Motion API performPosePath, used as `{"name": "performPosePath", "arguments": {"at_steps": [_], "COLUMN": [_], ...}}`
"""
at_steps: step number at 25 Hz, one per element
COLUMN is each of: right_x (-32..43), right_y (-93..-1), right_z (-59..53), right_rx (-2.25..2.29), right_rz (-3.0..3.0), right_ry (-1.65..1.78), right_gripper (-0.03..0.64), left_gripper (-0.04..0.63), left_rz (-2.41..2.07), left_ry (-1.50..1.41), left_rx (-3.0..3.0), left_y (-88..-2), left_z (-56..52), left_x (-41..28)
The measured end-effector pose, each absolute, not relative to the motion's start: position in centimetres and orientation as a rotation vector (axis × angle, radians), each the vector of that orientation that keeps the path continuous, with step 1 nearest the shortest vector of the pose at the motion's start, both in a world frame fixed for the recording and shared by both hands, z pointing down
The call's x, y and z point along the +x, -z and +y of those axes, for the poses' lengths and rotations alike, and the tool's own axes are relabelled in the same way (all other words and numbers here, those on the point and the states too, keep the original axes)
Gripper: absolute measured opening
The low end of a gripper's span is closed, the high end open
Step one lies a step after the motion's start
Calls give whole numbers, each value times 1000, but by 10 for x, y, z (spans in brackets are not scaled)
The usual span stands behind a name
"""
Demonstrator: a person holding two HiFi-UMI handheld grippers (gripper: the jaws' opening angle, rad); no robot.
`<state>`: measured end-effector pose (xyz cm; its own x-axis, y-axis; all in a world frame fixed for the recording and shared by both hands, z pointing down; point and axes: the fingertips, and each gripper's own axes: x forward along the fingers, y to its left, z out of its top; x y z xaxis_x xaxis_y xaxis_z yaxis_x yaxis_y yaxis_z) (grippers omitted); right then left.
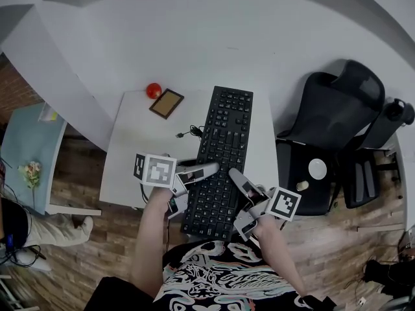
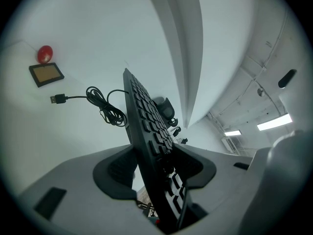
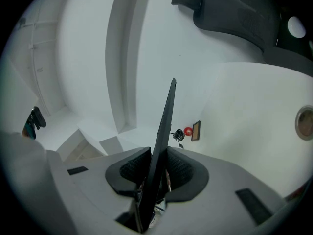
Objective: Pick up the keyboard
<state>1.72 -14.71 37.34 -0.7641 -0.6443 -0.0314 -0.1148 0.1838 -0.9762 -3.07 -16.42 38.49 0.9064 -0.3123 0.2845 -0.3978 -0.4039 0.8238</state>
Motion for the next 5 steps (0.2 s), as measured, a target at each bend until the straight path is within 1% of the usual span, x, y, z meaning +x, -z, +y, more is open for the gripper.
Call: {"name": "performPosePath", "arguments": {"at_steps": [5], "right_x": [13], "right_y": [-373], "right_z": [-150], "right_rx": [-715], "right_rz": [2029], "right_ry": [1615], "right_gripper": [115], "left_gripper": [213], "left_rz": [-509], "left_ry": [-96], "left_rx": [2014], "left_y": [-385], "left_z": [-167], "left_x": [-35]}}
